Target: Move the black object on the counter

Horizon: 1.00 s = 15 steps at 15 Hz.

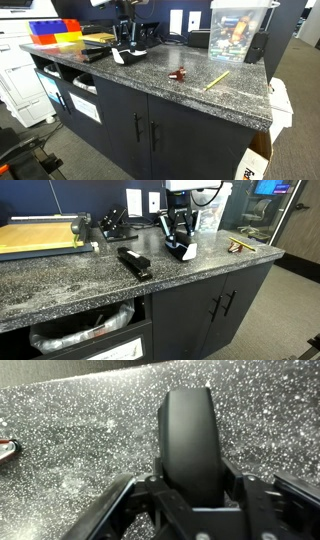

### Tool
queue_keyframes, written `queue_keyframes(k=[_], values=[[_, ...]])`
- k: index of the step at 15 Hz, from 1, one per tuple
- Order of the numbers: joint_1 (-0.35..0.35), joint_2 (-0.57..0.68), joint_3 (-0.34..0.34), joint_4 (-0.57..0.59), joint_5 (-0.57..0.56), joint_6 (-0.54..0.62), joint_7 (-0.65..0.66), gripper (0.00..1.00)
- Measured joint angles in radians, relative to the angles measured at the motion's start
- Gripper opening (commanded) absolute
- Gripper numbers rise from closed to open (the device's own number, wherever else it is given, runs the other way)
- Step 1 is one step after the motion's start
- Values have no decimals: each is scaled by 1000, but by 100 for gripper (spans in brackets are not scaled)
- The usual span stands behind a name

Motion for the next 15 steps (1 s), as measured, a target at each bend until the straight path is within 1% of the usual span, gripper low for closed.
queue_keyframes(k=[2,3,4,6,7,10,11,13,15], values=[[16,14,-1,2,-18,0,-8,32],[20,15,-1,3,-28,1,-8,82],[22,15,-1,3,-35,3,-8,84],[20,15,-5,4,-46,4,-8,96],[15,13,-6,6,-48,4,-8,100],[-1,-16,-4,7,-47,-26,-28,100],[-8,-36,-2,8,-46,-61,-35,100],[-32,-90,5,9,-36,-179,-36,100],[-46,-118,6,5,-34,-197,-38,100]])
